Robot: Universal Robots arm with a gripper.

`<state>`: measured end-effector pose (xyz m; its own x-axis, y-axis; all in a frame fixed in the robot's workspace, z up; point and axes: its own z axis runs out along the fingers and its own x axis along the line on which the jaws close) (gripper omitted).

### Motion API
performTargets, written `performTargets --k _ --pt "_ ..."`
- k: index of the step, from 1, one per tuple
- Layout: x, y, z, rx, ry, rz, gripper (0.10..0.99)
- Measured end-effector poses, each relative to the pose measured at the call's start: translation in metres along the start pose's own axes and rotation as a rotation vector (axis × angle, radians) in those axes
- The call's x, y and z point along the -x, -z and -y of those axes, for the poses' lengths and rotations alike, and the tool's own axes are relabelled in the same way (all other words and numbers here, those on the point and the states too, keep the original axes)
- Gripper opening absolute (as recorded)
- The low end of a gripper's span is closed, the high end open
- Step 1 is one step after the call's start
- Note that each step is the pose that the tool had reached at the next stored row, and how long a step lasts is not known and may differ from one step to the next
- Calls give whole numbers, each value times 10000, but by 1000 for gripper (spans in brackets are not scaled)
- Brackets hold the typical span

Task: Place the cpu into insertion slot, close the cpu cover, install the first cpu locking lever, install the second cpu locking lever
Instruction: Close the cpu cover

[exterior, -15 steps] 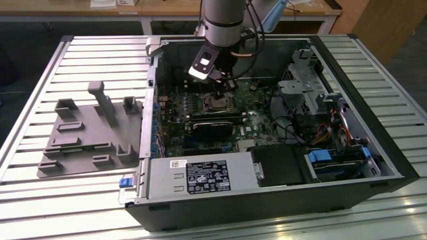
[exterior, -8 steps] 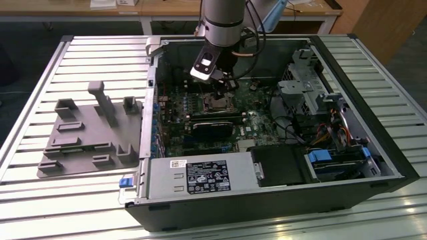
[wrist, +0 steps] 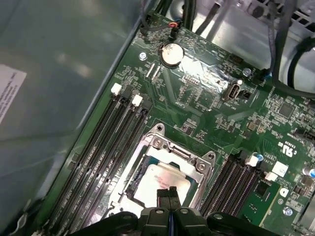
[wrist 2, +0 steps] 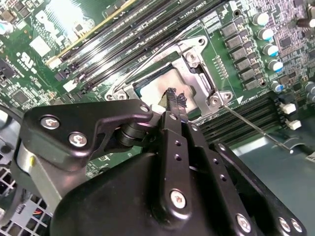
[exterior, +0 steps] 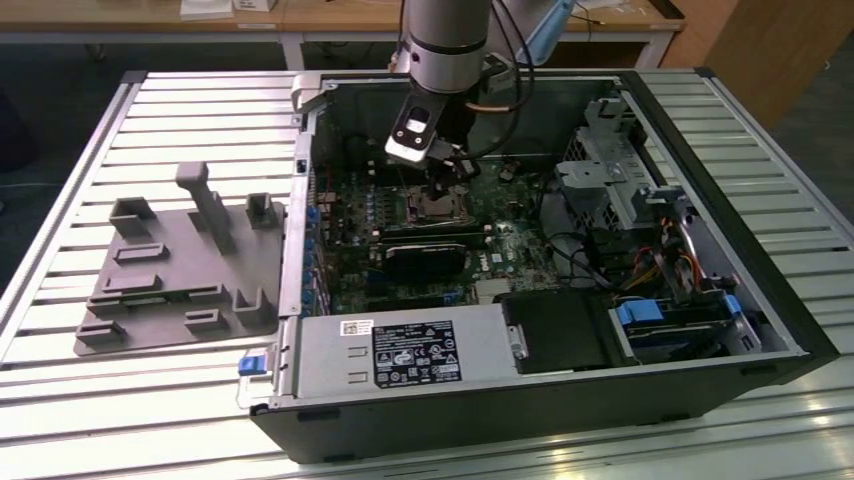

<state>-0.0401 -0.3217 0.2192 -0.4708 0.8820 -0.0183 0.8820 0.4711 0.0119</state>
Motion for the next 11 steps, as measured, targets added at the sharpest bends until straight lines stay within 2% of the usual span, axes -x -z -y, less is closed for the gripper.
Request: performTargets --k 11 --pt "0 -2 0 -23 1002 65 106"
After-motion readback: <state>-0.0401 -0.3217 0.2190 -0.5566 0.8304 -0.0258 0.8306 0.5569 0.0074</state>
